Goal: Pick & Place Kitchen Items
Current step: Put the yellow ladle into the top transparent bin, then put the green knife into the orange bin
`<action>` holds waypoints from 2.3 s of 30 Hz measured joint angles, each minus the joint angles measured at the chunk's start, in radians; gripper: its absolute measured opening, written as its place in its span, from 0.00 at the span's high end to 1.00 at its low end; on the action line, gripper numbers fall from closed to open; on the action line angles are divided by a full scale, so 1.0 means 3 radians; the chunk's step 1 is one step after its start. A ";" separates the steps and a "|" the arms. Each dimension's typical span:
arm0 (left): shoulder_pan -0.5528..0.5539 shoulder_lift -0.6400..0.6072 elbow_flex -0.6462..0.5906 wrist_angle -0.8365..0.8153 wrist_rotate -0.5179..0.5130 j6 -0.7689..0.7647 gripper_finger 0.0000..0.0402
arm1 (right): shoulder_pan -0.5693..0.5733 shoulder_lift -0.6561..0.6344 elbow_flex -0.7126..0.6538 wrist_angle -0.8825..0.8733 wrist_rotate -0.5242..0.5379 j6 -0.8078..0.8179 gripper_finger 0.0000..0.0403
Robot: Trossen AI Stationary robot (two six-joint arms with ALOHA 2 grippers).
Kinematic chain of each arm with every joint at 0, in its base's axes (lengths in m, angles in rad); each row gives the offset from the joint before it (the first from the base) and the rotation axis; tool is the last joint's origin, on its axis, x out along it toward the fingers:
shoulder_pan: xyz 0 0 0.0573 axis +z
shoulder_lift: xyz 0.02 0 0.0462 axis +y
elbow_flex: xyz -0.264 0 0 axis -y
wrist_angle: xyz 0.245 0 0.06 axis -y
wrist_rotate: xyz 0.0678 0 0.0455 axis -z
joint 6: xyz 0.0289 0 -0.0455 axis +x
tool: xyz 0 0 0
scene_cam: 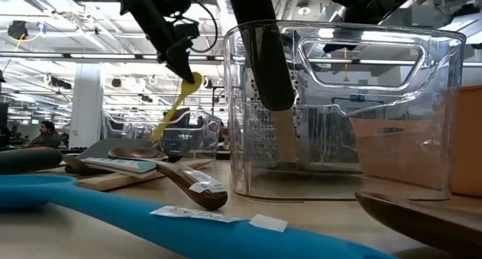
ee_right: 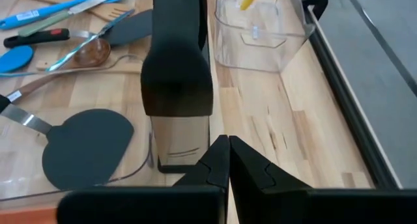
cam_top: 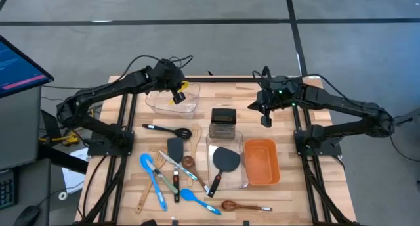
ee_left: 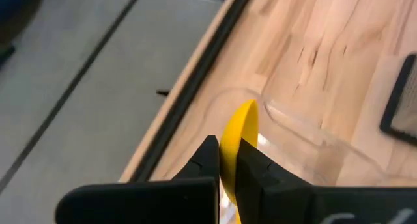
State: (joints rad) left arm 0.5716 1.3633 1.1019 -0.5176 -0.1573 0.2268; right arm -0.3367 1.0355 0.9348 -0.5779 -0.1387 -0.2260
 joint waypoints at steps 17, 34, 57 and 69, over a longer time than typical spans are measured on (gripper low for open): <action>0.0008 0.0347 0.0000 -0.0460 -0.0364 -0.0112 1.00 | 0.0000 0.0001 -0.0262 0.0349 -0.0003 0.0058 1.00; 0.0008 0.0764 0.0004 -0.0420 -0.0327 -0.0087 0.99 | 0.0001 0.0001 -0.0331 0.0388 0.0000 0.0086 1.00; -0.0009 0.0266 -0.0001 -0.0036 -0.0337 0.0101 0.79 | 0.0000 0.0001 -0.0331 0.0282 0.0002 0.0084 1.00; -0.0143 -0.0900 -0.0166 0.0136 0.0349 0.0102 0.99 | 0.0001 0.0001 -0.0331 0.0297 0.0017 0.0083 1.00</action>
State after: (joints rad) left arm 0.5286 1.0933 1.0521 -0.4767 -0.0525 0.2576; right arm -0.3363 1.0359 0.8356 -0.4889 -0.1337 -0.2012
